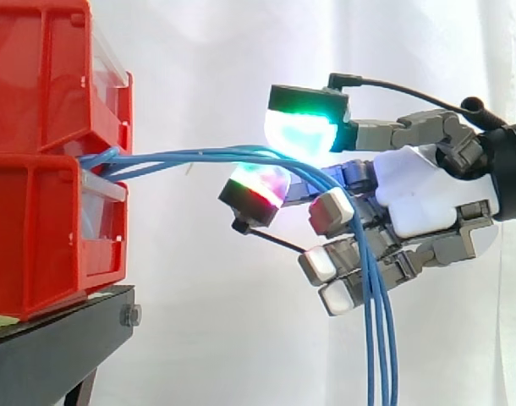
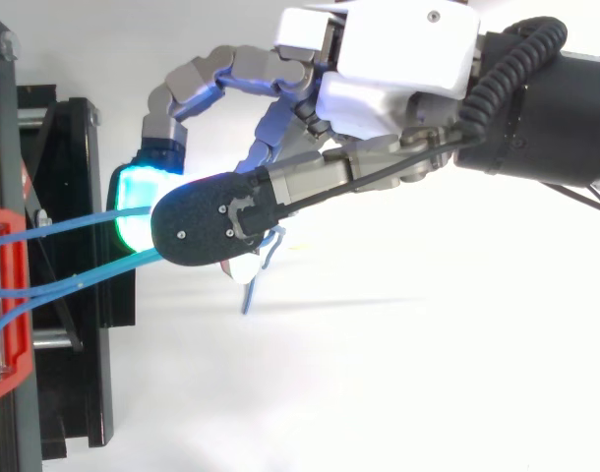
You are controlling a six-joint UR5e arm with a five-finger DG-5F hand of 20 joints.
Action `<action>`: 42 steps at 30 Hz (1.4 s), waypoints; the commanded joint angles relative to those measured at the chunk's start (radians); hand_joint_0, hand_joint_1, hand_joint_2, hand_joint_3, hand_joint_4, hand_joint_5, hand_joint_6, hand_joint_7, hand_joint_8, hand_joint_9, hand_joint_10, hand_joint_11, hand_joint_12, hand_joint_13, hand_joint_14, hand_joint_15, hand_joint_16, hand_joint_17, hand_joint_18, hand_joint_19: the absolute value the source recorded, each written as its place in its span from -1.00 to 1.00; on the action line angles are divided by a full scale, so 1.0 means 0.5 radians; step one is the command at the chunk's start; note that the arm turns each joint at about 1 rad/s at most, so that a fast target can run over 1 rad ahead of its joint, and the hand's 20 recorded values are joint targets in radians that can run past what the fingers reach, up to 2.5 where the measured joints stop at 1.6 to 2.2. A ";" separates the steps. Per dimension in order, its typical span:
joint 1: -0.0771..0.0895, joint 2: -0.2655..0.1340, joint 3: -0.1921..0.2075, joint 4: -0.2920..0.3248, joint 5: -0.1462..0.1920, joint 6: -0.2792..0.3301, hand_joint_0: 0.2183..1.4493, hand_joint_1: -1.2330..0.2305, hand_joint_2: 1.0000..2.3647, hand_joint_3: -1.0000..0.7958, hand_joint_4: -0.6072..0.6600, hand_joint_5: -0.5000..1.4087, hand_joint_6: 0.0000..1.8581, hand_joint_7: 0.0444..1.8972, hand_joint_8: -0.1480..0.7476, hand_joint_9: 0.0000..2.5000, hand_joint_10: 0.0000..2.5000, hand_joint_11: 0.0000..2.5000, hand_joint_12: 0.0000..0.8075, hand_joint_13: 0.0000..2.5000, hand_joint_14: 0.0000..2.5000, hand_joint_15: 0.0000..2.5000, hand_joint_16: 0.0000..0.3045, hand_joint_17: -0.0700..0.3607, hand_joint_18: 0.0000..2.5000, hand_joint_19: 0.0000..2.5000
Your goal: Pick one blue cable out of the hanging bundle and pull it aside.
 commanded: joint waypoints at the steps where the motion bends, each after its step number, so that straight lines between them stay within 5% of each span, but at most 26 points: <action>1: 0.000 0.000 0.000 0.000 0.000 0.000 -0.41 -0.25 -0.98 -0.06 -0.24 -0.54 -0.03 -0.08 -0.07 -0.02 -0.98 -0.43 -0.10 -0.30 -0.98 -0.54 -0.64 -0.10 -0.40 -0.62; 15: 0.000 0.000 -0.003 -0.006 0.003 -0.046 -0.40 -0.32 -1.00 0.02 -0.42 -0.51 -0.07 -0.03 -0.13 -0.21 -0.99 -0.66 -0.06 -0.43 -0.99 -0.66 -0.63 -0.08 -0.52 -0.73; 19: 0.003 0.000 0.000 -0.049 0.000 -0.046 -0.46 -0.33 -0.82 0.00 -0.44 -0.50 -0.08 -0.02 -0.12 -0.29 -0.99 -0.73 -0.03 -0.44 -0.99 -0.68 -0.62 -0.07 -0.53 -0.75; 37: 0.000 0.000 -0.003 -0.110 0.000 -0.089 -0.53 -0.34 -0.61 -0.02 -0.49 -0.49 -0.10 -0.01 -0.12 -0.49 -1.00 -0.91 0.02 -0.51 -0.99 -0.74 -0.59 -0.02 -0.58 -0.81; 42: -0.012 0.012 -0.006 -0.206 0.009 -0.092 -0.60 -0.34 -0.36 -0.06 -0.50 -0.49 -0.11 0.02 -0.11 -0.49 -1.00 -0.92 0.04 -0.51 -0.99 -0.75 -0.57 0.01 -0.58 -0.82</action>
